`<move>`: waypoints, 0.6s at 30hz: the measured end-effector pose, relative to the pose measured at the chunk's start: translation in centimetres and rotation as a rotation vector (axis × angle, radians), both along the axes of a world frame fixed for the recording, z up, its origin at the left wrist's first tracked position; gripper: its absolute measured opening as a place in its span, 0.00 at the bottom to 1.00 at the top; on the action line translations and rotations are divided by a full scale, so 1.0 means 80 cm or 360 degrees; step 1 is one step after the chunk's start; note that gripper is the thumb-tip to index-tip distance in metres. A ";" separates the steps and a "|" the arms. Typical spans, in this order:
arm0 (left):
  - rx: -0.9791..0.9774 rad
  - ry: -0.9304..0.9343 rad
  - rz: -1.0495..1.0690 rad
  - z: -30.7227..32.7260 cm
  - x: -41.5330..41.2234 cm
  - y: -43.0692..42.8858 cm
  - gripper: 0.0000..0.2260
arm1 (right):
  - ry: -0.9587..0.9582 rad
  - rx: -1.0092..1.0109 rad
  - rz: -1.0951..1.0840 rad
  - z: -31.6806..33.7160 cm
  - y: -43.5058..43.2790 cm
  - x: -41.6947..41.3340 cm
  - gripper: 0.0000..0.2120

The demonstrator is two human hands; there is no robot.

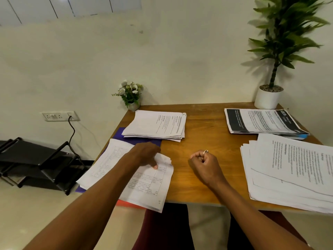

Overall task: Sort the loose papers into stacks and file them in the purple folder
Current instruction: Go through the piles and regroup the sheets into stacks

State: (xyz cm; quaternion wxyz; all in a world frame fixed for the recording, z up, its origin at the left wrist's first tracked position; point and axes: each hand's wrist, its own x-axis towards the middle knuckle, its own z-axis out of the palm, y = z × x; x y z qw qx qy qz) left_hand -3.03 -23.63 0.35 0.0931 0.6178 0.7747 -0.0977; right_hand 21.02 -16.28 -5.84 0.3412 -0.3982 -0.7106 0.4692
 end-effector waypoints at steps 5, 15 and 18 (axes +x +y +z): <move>0.0293 -0.0080 -0.0087 0.091 0.009 -0.001 0.16 | 0.0378 -0.0391 0.0231 0.023 -0.022 0.029 0.19; 0.1578 -0.1587 0.0111 0.176 0.096 0.006 0.13 | 0.0820 -0.0250 0.0087 0.166 0.013 0.064 0.09; 0.1672 -0.2169 0.0151 0.161 0.109 0.010 0.20 | 0.0730 -0.0121 -0.0003 0.188 0.035 0.077 0.07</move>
